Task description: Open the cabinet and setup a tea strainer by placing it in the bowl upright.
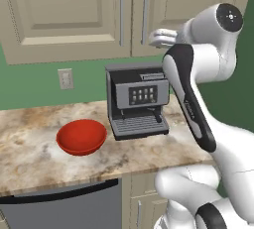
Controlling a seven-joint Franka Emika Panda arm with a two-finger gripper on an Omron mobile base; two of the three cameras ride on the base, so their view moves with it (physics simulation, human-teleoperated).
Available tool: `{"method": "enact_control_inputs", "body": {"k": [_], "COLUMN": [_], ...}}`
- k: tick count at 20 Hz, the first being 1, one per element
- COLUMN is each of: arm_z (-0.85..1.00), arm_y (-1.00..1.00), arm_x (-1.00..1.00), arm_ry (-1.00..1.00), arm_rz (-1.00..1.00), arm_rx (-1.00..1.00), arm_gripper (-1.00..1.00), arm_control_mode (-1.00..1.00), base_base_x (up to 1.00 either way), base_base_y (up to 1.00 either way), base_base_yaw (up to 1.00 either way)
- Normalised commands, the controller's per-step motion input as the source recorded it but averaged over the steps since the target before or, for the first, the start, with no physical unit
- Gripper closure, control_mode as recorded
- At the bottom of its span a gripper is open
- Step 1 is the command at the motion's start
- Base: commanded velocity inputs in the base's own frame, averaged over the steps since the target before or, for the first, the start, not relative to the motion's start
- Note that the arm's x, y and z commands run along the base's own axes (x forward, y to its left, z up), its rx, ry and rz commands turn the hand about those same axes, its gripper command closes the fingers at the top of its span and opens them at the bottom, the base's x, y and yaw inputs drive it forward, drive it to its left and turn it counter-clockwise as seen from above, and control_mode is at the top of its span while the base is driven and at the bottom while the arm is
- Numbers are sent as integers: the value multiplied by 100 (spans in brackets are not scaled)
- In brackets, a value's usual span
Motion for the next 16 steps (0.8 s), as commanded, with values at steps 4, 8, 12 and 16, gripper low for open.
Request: {"method": "enact_control_inputs", "body": {"k": [4,8,12,16], "arm_z": [16,-4,0,0], "arm_y": [43,-5,3,0], "arm_x": [31,57,36,72], "arm_ry": [13,11,-1,-2], "arm_rz": [0,2,0,0], "arm_rx": [-21,-16,-2,-3], "arm_gripper": [-100,-100,-100,-100], "arm_control_mode": [-100,-100,-100,-100], "base_base_x": [0,0,0,0], "base_base_y": [0,0,0,0], "base_base_yaw": [0,0,0,0]}}
